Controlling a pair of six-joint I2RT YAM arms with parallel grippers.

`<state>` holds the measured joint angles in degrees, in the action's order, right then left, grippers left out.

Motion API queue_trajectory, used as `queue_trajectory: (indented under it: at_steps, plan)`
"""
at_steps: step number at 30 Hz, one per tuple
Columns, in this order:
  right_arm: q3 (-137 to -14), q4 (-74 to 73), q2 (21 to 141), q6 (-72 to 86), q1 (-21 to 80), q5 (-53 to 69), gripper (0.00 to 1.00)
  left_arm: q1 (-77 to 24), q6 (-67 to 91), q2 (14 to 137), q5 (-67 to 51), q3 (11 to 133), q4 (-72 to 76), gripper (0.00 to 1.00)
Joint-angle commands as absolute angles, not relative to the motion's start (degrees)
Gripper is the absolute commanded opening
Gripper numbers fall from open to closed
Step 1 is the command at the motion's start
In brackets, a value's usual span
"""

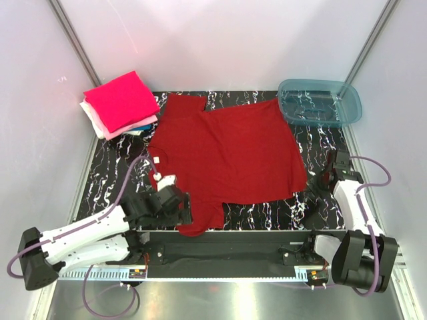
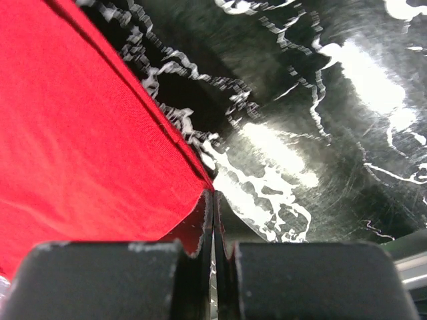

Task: Fold and stack the t-shirts
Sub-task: Fold the tshirt

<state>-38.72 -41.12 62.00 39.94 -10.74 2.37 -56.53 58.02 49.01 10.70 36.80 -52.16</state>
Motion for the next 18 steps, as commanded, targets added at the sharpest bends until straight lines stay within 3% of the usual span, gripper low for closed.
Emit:
queue_trajectory:
  at_steps: [1,8,18]
  plan:
    - [-37.9,-38.9,62.2,40.3,-14.0,6.2,0.0,-61.2,66.9,49.8,11.0,34.3,-49.0,0.94]
    - [-38.5,-37.9,64.9,37.1,-19.8,10.9,0.0,-69.8,73.4,54.8,12.7,31.8,-44.8,0.81]
    - [-37.9,-36.5,66.3,36.0,-22.4,15.2,0.0,-70.5,72.8,59.3,15.5,30.1,-41.6,0.77]
